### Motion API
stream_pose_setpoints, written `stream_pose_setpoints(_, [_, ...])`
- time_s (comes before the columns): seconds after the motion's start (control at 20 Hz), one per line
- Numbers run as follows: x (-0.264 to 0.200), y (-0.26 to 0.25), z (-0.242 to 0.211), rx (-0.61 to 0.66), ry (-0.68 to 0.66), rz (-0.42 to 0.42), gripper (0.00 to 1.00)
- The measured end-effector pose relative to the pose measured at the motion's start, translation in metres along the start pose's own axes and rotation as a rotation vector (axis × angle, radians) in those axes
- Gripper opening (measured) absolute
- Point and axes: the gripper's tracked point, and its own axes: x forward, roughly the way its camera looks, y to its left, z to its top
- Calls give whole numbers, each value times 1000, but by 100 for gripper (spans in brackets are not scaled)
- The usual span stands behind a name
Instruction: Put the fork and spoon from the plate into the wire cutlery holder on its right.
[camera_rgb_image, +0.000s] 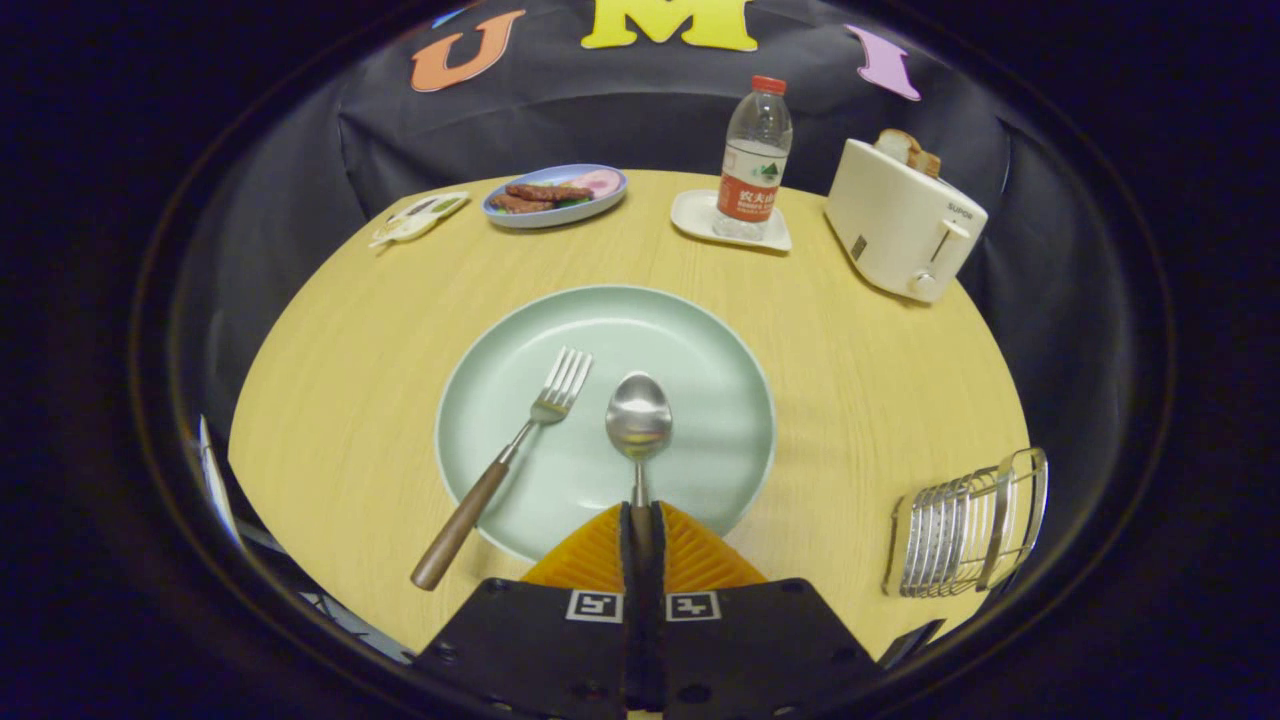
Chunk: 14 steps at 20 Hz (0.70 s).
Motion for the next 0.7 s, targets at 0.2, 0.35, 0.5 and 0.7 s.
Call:
stream_pose_setpoints(0.2, [-32, -7, 14, 17, 16, 17, 1])
stream_pose_setpoints(0.35, [-75, -24, 25, 26, 34, 40, 1])
stream_pose_setpoints(0.5, [-117, -63, 33, 55, 47, 26, 1])
stream_pose_setpoints(0.7, [-161, -126, 31, 115, 71, -15, 1])
